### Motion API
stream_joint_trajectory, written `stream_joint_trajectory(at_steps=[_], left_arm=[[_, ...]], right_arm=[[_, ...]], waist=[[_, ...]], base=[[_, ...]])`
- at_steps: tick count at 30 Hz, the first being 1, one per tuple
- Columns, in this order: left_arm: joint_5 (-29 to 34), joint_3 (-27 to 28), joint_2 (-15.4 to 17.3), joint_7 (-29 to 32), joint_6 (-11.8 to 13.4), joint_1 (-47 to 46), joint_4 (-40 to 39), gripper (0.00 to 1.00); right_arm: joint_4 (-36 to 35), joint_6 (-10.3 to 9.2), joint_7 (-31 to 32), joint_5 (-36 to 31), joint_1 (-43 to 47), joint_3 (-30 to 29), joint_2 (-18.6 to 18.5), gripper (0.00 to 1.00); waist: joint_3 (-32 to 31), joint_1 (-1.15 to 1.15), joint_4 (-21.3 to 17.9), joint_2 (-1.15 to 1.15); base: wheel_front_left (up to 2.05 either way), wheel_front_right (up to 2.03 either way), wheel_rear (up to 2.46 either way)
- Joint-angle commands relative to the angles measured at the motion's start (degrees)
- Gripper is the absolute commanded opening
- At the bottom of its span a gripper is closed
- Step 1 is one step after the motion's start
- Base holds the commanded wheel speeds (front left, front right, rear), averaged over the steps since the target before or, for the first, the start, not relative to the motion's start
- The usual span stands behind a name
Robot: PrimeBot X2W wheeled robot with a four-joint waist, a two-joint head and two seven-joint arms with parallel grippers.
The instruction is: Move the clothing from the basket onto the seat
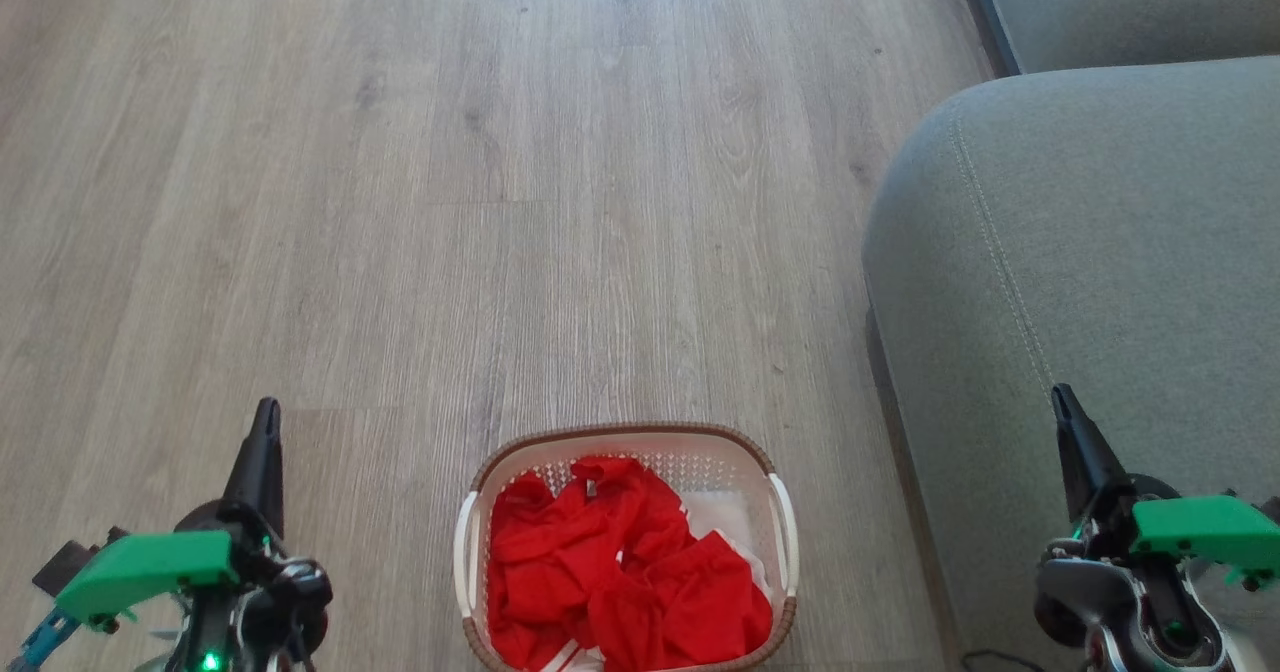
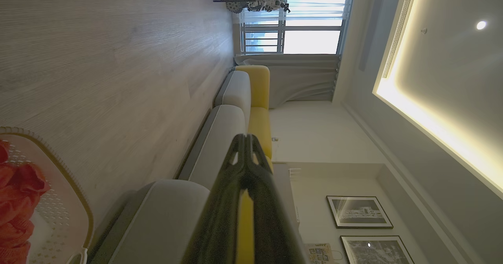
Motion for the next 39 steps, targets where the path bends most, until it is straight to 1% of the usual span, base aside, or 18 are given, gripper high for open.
stream_joint_trajectory(at_steps=[1,29,30,31,32,39], left_arm=[[0.27,2.05,0.41,0.43,-0.37,-2.85,-1.55,0.0],[0.27,2.05,0.41,0.43,-0.37,-2.85,-1.55,0.0],[0.0,-0.05,-0.02,-0.05,0.04,0.03,0.16,0.0],[0.0,-0.15,-0.03,-0.09,0.05,0.25,0.87,0.0],[0.0,-0.19,-0.11,-0.11,0.06,0.72,1.79,1.0],[0.63,-0.61,-0.08,-1.45,0.04,1.43,0.83,1.0]], right_arm=[[-2.17,-0.01,0.17,0.35,-2.93,1.02,-0.23,0.0],[-2.17,-0.01,0.17,0.35,-2.93,1.02,-0.23,0.0],[0.24,0.0,-0.02,-0.01,0.03,0.07,0.02,0.0],[0.98,0.0,-0.04,-0.02,0.25,0.18,0.07,0.0],[1.9,0.0,-0.05,-0.02,0.75,0.31,0.21,1.0],[1.57,0.0,-1.41,-0.56,0.85,1.74,0.18,1.0]], waist=[[0.0,0.0,0.0,0.0],[0.0,0.0,0.0,0.0],[0.0,0.0,0.0,0.0],[0.0,0.0,0.0,0.0],[0.0,0.0,0.0,0.0],[-0.21,0.0,-0.02,0.0]], base=[[0.0,0.0,0.0],[0.0,0.0,0.0],[0.0,0.0,0.0],[0.0,0.0,0.0],[0.0,0.0,0.0],[0.0,0.0,0.0]])
